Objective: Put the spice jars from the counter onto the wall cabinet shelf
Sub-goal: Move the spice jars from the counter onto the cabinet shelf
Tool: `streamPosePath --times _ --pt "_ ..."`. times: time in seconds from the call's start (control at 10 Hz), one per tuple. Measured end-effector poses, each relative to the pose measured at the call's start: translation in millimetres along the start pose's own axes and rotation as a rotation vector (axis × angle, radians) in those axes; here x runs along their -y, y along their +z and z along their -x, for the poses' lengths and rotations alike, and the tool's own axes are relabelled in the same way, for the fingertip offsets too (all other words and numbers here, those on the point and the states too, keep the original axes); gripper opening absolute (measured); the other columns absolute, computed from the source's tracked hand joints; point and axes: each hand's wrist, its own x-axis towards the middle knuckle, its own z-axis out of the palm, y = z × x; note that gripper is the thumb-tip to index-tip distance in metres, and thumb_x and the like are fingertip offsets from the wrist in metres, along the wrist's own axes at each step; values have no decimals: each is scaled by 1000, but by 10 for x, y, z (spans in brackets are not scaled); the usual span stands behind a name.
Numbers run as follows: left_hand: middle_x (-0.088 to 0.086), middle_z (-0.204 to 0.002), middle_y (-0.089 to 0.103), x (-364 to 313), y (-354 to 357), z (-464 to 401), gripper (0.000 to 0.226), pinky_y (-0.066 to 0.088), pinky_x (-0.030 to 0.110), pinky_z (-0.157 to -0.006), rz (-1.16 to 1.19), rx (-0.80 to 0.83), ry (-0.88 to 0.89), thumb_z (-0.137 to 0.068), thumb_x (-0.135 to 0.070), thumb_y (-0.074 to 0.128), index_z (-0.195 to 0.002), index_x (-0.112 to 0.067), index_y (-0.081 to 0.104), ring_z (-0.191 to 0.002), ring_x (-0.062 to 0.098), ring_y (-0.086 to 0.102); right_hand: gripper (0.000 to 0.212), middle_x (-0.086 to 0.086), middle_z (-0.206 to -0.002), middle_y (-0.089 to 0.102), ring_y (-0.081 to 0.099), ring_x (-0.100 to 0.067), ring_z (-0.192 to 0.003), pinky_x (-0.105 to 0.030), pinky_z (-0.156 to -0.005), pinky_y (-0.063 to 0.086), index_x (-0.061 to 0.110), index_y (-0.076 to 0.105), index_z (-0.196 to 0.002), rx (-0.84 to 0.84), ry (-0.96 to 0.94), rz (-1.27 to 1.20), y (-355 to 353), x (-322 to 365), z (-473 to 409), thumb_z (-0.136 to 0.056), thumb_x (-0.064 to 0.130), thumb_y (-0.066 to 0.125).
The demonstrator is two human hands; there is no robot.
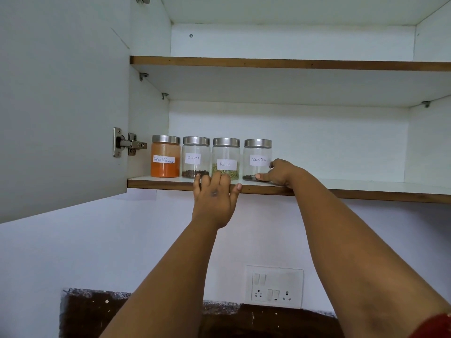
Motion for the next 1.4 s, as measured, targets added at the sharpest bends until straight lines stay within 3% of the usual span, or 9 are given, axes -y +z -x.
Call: streamPosePath --times 0.7,0.9,1.2,1.3,1.4 --pt "4 -110 58 -2 -10 2 54 21 53 -114 -16 -1 -1 -96 -51 19 -104 -14 58 -102 27 52 76 -13 -139 49 48 -29 -124 -36 -103 40 4 42 -138 2 -13 -51 8 -7 21 -81 44 73" --pt "5 -114 56 -26 -53 -24 56 15 53 -116 -28 60 -17 -96 -53 19 -108 -14 57 -108 27 50 91 -13 -136 46 49 -27 -116 -32 -84 40 2 36 -137 -10 18 -60 -36 10 126 -71 47 80" --pt "6 -129 48 -72 -170 -55 46 2 51 -118 -32 189 -35 -101 -48 29 -120 -14 53 -122 27 41 99 -18 -134 49 50 -30 -122 -31 -84 40 -4 30 -136 -147 50 58 7 39 324 -72 56 76" --pt "7 -135 43 -92 -245 -103 49 1 52 -118 -47 270 -52 -102 -48 25 -127 -14 48 -128 29 36 81 -19 -128 54 54 -33 -117 -34 -81 41 -2 34 -133 -229 44 104 90 66 465 -85 57 62" --pt "11 -144 35 -84 -309 -129 51 -3 53 -117 -52 379 -45 -102 -47 25 -136 -12 41 -135 33 29 59 -20 -124 57 49 -34 -116 -39 -91 38 3 47 -128 -329 -22 256 313 -4 720 -100 51 27"
